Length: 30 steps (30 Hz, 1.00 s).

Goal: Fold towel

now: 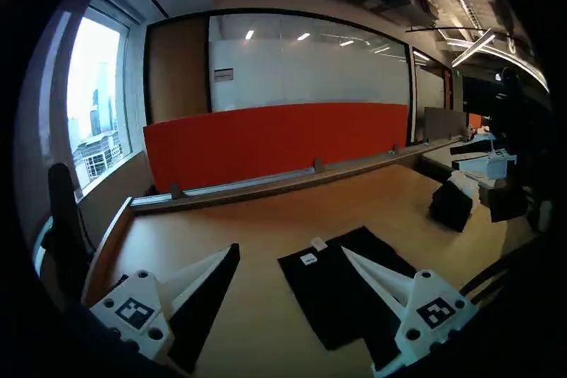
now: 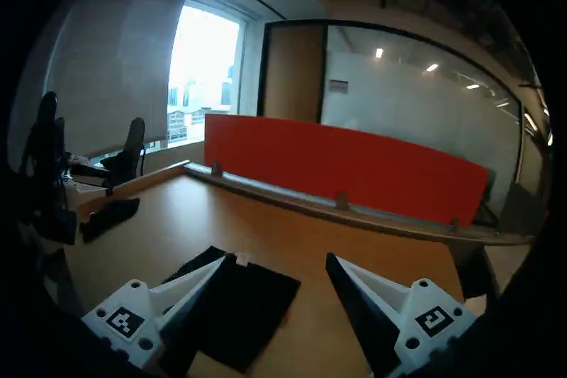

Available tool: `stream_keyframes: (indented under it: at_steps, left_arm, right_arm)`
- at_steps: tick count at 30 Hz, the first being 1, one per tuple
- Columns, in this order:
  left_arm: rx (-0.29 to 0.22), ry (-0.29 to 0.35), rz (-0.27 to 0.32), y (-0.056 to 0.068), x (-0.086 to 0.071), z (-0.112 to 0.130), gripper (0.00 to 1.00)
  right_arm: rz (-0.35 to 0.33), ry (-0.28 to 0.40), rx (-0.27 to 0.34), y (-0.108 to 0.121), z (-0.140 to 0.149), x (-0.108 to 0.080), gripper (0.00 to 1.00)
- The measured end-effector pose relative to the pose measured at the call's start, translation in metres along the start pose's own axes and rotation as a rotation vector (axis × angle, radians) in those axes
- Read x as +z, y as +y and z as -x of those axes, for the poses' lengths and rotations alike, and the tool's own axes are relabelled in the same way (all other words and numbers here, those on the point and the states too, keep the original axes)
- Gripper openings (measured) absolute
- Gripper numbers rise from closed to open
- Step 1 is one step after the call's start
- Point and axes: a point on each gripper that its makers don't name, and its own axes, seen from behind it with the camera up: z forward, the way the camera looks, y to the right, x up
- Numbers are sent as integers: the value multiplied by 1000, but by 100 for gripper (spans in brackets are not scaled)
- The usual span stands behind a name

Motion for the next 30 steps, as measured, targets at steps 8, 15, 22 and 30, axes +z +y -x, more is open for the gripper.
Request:
stream_keyframes:
  at_steps: [8, 15, 22, 30]
  left_arm:
    - [-9, -55, 30, 16, 14, 42, 95]
    - [1, -116, 59, 29, 29, 82, 95]
    - [15, -183, 86, 40, 42, 120, 95]
    - [50, -269, 118, 51, 55, 166, 95]
  right_arm:
    - [-46, -63, -31, -13, 40, 13, 100]
    - [-79, -139, -44, -23, 88, 21, 100]
    - [-102, -210, -49, -32, 133, 27, 100]
    - [-125, -289, -51, -39, 181, 35, 100]
